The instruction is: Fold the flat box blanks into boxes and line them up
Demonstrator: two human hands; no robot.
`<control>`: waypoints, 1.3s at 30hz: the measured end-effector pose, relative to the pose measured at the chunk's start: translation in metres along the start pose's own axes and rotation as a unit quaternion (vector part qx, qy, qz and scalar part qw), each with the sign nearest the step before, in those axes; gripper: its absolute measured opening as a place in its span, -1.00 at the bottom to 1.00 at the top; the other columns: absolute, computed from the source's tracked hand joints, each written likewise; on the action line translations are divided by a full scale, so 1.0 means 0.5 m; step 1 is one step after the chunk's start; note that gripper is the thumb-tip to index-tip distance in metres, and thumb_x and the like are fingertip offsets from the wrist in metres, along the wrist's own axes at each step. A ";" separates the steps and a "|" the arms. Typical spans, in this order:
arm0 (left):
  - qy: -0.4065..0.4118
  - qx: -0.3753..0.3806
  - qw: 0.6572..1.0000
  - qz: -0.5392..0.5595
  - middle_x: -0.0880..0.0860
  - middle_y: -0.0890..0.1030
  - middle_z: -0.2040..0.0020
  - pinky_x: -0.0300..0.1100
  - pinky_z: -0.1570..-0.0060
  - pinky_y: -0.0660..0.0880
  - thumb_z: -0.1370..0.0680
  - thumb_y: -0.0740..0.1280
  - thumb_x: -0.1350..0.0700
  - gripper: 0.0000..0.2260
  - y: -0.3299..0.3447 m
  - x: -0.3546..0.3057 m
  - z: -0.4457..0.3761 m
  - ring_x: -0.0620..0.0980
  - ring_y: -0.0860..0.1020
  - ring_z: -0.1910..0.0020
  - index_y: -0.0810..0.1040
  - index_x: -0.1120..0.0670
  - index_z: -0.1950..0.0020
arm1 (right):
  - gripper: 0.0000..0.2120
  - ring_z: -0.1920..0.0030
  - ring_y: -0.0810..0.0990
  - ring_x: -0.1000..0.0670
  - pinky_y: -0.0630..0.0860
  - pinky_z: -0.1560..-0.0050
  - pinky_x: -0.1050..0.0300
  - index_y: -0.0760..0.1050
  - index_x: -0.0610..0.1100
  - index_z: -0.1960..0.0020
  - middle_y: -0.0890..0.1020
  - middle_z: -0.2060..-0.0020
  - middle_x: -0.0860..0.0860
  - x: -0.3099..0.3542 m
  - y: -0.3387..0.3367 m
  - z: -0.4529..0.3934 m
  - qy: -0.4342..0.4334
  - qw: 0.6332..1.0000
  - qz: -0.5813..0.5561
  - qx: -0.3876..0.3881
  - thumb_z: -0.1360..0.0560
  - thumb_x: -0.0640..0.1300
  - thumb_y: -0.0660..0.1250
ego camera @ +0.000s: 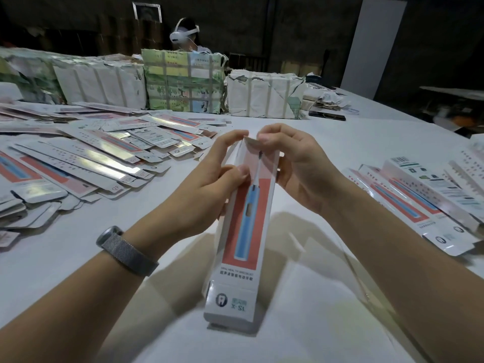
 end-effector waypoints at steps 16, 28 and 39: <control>0.031 -0.003 0.996 -0.083 -0.21 0.60 -0.21 -0.09 -0.14 0.55 -0.58 0.11 -0.12 -0.61 -0.002 -0.013 0.009 -0.10 0.60 -0.07 0.24 -0.52 -0.35 | -0.92 0.37 0.59 0.02 0.56 0.34 0.11 0.54 -0.15 0.30 0.65 0.35 0.02 0.015 -0.011 0.005 -0.027 0.997 0.062 -0.047 -0.36 -0.18 0.39; 0.042 -0.054 0.990 -0.120 0.05 0.64 0.06 -0.17 0.18 0.55 -0.52 0.17 0.01 -0.57 -0.010 -0.015 0.007 0.01 0.61 0.21 0.38 -0.35 -0.36 | -0.77 0.33 0.58 -0.02 0.52 0.42 0.15 0.55 -0.25 0.30 0.56 0.28 -0.20 0.026 -0.018 0.010 -0.037 0.982 0.177 -0.054 -0.53 -0.25 0.34; 0.029 -0.115 0.993 -0.012 -0.02 0.68 0.28 -0.22 0.34 0.55 -0.53 0.19 0.06 -0.69 -0.023 -0.009 -0.001 -0.04 0.64 0.36 0.38 -0.21 -0.24 | -0.80 0.12 0.64 0.01 0.62 0.19 0.03 0.62 -0.12 -0.18 0.70 0.03 -0.06 0.013 0.014 0.015 -0.045 0.985 0.166 -0.029 -0.58 -0.22 0.35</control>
Point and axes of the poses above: each hand's wrist, its own z-axis away from the middle knuckle, its own y-axis out of the palm, x = y × z, the point moved 5 cm from there along -z, towards the middle knuckle
